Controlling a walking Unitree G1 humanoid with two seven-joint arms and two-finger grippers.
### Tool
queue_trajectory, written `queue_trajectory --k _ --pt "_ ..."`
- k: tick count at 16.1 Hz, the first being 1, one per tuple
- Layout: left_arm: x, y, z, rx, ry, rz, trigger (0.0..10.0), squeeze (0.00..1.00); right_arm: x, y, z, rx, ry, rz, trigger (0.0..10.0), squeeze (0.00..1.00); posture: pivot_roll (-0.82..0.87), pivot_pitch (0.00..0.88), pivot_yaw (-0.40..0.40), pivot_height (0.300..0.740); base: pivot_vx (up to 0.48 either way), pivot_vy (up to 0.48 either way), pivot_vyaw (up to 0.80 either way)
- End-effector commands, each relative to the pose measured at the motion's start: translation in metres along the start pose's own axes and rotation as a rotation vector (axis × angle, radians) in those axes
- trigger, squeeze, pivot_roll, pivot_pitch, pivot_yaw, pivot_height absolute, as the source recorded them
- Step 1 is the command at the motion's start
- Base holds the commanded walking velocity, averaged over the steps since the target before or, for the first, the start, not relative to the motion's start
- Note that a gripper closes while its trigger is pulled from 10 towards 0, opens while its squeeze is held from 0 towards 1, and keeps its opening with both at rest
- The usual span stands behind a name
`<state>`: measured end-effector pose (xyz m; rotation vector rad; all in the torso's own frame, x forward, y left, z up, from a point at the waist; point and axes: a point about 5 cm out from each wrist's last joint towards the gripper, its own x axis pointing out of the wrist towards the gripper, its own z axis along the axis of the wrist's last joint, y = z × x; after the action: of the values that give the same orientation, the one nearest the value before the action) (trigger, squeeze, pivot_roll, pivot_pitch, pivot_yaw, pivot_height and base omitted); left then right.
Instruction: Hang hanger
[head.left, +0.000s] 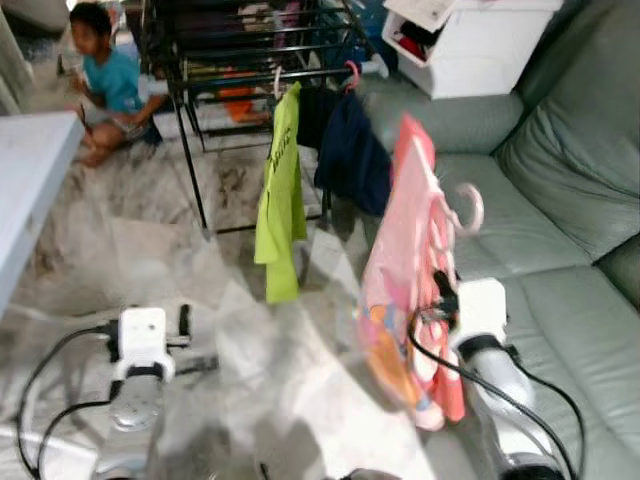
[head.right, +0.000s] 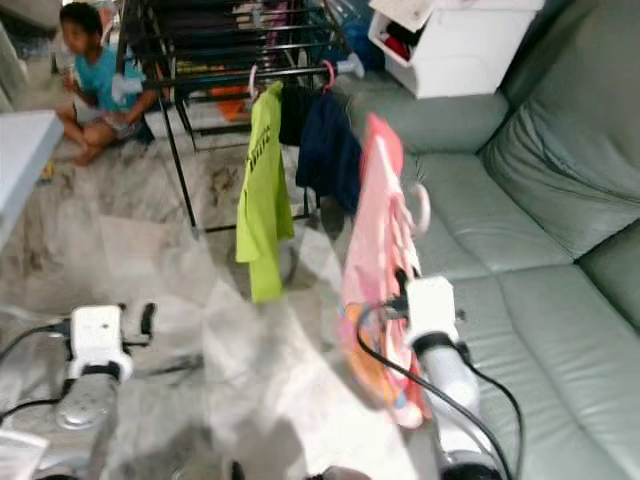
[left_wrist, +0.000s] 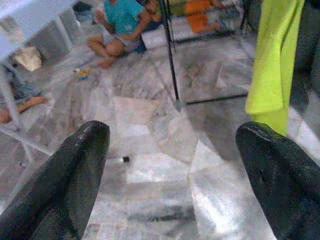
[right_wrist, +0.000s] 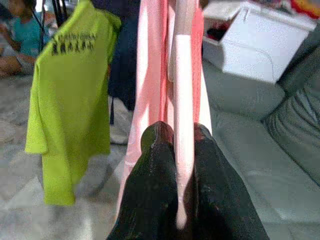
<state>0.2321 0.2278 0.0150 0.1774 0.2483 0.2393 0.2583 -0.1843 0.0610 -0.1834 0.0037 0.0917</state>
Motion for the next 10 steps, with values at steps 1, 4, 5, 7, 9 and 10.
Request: queue_trajectory --k 1,4,5,7,9,10 --pt "-0.0004 -0.0015 0.0019 -0.011 -0.007 -0.001 10.0 0.00 -0.0011 -0.0041 0.0012 0.002 -0.008 -0.014 10.0 0.00 -0.01 0.000 -0.028 0.740 0.000 0.000 0.00" --pt "0.0024 0.0028 0.0029 0.008 -0.008 -0.006 10.0 0.00 -0.0051 -0.0062 -0.0004 0.005 -0.003 -0.044 10.0 0.00 -0.03 0.000 0.000 0.740 0.000 0.000 0.00" --pt "0.0037 0.0031 0.0036 0.009 -0.009 -0.010 10.0 0.00 -0.0057 -0.0061 -0.0010 0.006 -0.002 -0.045 10.0 0.00 -0.03 0.000 0.000 0.740 0.000 0.000 0.00" --pt "0.0062 0.0036 0.0049 0.011 -0.009 -0.014 10.0 0.00 -0.0063 -0.0058 -0.0014 0.007 -0.001 -0.048 10.0 0.00 -0.03 0.000 0.006 0.740 0.000 0.000 0.00" --pt "0.0069 0.0041 0.0051 0.013 -0.008 -0.020 10.0 0.00 -0.0067 -0.0061 -0.0017 0.014 0.000 -0.057 10.0 0.00 -0.03 0.000 0.017 0.740 0.000 0.000 0.00" --pt "0.0069 0.0046 0.0044 0.012 -0.005 -0.022 10.0 0.00 -0.0065 -0.0060 -0.0016 0.019 -0.001 -0.063 10.0 0.00 -0.03 0.000 0.021 0.740 0.000 0.000 0.00"
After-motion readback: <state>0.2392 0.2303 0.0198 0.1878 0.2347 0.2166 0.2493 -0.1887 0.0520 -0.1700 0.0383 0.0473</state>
